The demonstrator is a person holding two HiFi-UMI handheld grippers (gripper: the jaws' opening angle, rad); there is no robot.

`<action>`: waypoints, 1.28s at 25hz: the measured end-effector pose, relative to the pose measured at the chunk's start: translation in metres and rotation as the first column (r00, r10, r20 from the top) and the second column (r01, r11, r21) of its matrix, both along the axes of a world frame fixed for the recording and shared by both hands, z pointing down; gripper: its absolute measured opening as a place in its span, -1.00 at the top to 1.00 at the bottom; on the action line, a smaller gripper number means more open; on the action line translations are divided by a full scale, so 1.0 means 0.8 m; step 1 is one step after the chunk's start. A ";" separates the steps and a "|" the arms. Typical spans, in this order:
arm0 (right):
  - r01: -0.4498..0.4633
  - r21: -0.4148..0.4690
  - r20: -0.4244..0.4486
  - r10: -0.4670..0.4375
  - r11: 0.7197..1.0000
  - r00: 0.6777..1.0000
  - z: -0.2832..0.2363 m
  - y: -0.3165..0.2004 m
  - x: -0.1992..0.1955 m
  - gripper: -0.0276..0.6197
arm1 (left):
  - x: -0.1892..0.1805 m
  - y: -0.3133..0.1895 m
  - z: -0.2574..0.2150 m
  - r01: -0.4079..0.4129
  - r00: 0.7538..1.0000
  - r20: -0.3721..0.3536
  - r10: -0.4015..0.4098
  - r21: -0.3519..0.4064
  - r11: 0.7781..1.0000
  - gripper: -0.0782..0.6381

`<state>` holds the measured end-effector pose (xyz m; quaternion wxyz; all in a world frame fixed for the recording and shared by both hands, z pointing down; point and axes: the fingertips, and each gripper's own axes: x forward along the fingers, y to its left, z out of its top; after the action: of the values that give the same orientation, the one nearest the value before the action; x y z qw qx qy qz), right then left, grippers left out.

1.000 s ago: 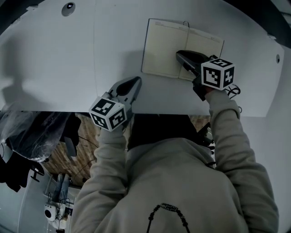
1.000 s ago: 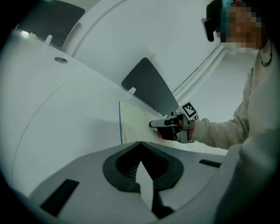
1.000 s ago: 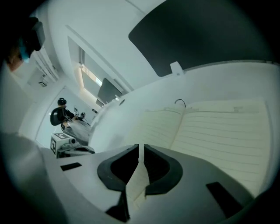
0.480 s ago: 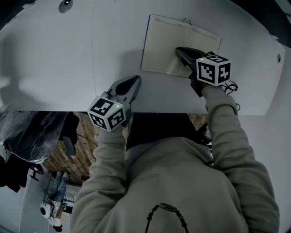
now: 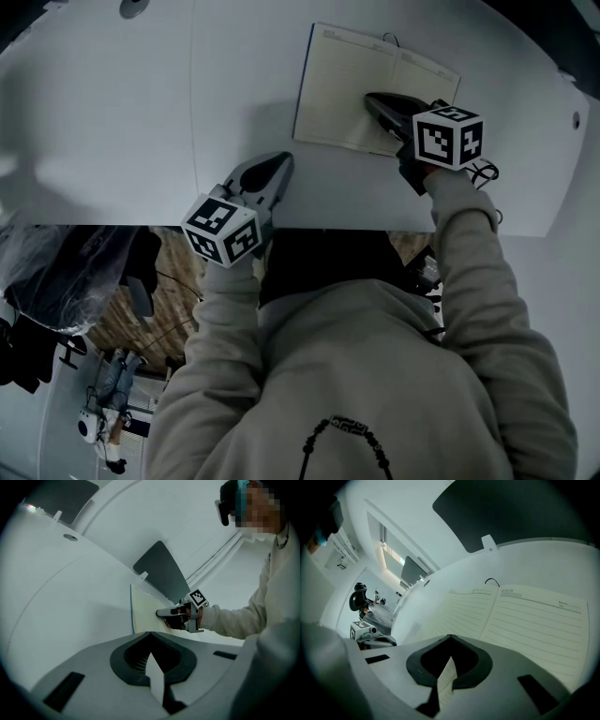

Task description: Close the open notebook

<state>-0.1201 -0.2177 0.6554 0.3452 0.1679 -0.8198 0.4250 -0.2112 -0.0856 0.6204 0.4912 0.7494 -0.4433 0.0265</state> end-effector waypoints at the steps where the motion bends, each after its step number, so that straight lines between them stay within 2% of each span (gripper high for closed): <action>1: 0.009 -0.003 -0.003 -0.009 1.000 1.000 0.000 0.001 -0.001 0.86 | 0.000 0.000 -0.001 0.003 1.000 -0.004 -0.003 0.001 1.000 0.79; 11: 0.072 0.000 -0.009 -0.072 0.997 0.997 0.002 0.006 -0.005 0.85 | 0.018 0.002 -0.028 -0.022 1.000 0.018 0.021 0.045 0.999 0.79; 13: 0.060 -0.024 0.003 -0.060 0.998 0.998 0.000 0.007 -0.007 0.85 | 0.023 0.005 -0.041 -0.037 0.999 0.038 0.034 0.059 0.998 0.79; 15: 0.043 0.000 0.002 -0.043 0.999 0.999 -0.017 0.003 -0.004 0.85 | 0.031 0.006 -0.054 -0.044 0.998 0.050 0.040 0.070 0.997 0.79; 18: 0.047 0.030 0.066 -0.049 0.998 0.997 -0.062 0.008 -0.003 0.85 | 0.054 0.011 -0.073 -0.074 0.996 0.057 0.069 0.082 0.994 0.79; 22: 0.151 0.033 0.189 -0.155 0.988 0.970 -0.107 0.042 0.000 0.85 | 0.081 0.011 -0.091 -0.123 0.989 0.089 0.116 0.089 0.988 0.79; 25: 0.168 0.042 0.221 -0.173 0.985 0.960 -0.128 0.056 0.018 0.85 | 0.098 0.003 -0.117 -0.158 0.982 0.123 0.143 0.122 0.980 0.79; 29: 0.119 0.053 0.238 -0.128 0.992 0.963 -0.149 0.060 0.057 0.85 | 0.119 0.000 -0.146 -0.184 0.975 0.155 0.160 0.149 0.972 0.79; 32: 0.079 0.070 0.239 -0.093 0.994 0.966 -0.168 0.065 0.098 0.85 | 0.147 0.009 -0.167 -0.234 0.964 0.166 0.207 0.164 0.958 0.79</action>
<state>-0.0417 -0.1657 0.5208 0.2555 0.0893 -0.8747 0.4021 -0.0933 -0.0788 0.4865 0.3805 0.8319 -0.3924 0.0956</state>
